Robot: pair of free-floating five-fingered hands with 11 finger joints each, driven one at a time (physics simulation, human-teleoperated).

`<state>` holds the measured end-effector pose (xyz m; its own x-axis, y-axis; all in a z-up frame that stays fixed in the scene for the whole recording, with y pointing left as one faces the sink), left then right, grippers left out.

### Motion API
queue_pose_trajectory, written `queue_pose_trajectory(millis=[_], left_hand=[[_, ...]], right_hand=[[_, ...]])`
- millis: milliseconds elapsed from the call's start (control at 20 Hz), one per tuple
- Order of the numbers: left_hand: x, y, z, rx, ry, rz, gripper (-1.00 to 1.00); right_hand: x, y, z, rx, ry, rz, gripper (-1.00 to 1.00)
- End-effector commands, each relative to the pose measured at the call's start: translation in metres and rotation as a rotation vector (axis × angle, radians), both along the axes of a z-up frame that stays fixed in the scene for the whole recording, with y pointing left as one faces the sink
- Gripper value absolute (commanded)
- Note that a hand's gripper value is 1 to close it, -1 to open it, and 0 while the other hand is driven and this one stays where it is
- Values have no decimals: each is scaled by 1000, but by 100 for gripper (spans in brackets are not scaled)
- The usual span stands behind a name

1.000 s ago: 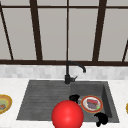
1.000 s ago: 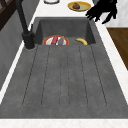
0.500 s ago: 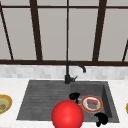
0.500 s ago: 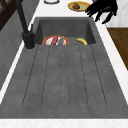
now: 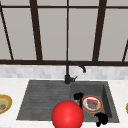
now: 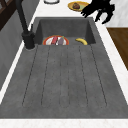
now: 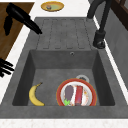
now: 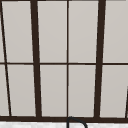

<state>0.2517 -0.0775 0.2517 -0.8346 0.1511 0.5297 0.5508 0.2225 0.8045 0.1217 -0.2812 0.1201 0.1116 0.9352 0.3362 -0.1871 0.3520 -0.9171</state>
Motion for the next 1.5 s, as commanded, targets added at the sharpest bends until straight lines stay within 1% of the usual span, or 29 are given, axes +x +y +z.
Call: queue_pose_trajectory(millis=[0, 50, 150, 350, 450, 550, 600, 650, 700, 750, 800, 850, 900, 1000, 1050, 1100, 1150, 1200, 1250, 1300, 1350, 1400, 1450], left_hand=[[6, -16, -10, 21, -26, -74, -100], [9, -21, -13, 22, -27, -74, -100], [20, -30, -24, 35, -30, -51, -100], [38, -47, -55, 46, -12, -44, -100], [47, -57, -72, 46, -9, -35, -100], [62, -68, -86, 39, -4, -8, -100], [70, -74, -91, 36, -3, 0, -100], [76, -79, -97, 39, -3, 0, -100], [79, -86, -97, 54, -3, 1, -100], [82, -93, -101, 62, -12, 1, -100], [81, -101, -102, 67, -28, 2, -100], [81, -107, -105, 70, -29, -4, -100], [83, -112, -107, 75, -27, -5, -100], [90, -122, -109, 92, -5, -2, -100], [93, -126, -109, 95, -3, -2, -100], [89, -128, -114, 91, -3, 5, -100], [87, -133, -118, 92, -3, 5, -100], [79, -139, -121, 90, -4, 6, -100], [75, -140, -126, 86, 35, -7, -100], [74, -142, -124, 79, 83, -35, -100], [74, -141, -123, 60, 106, -52, -100], [74, -142, -123, 57, 133, -66, -100], [74, -141, -122, 66, 164, -73, -100]], right_hand=[[0, 0, 0, 0, 0, 0, 0], [0, 0, 0, 0, 0, 0, 0], [0, 0, 0, 0, 0, 0, 0], [0, 0, 0, 0, 0, 0, 0], [0, 0, 0, 0, 0, 0, 0], [0, 0, 0, 0, 0, 0, 0], [0, 0, 0, 0, 0, 0, 0], [0, 0, 0, 0, 0, 0, 0], [0, 0, 0, 0, 0, 0, 0], [0, 0, 0, 0, 0, 0, 0], [0, 0, 0, 0, 0, 0, 0], [0, 0, 0, 0, 0, 0, 0], [0, 0, 0, 0, 0, 0, 0], [0, 0, 0, 0, 0, 0, 0], [0, 0, 0, 0, 0, 0, 0], [0, 0, 0, 0, 0, 0, 0], [0, 0, 0, 0, 0, 0, 0], [0, 0, 0, 0, 0, 0, 0], [0, 0, 0, 0, 0, 0, 0], [0, 0, 0, 0, 0, 0, 0], [0, 0, 0, 0, 0, 0, 0], [0, 0, 0, 0, 0, 0, 0], [0, 0, 0, 0, 0, 0, 0]])
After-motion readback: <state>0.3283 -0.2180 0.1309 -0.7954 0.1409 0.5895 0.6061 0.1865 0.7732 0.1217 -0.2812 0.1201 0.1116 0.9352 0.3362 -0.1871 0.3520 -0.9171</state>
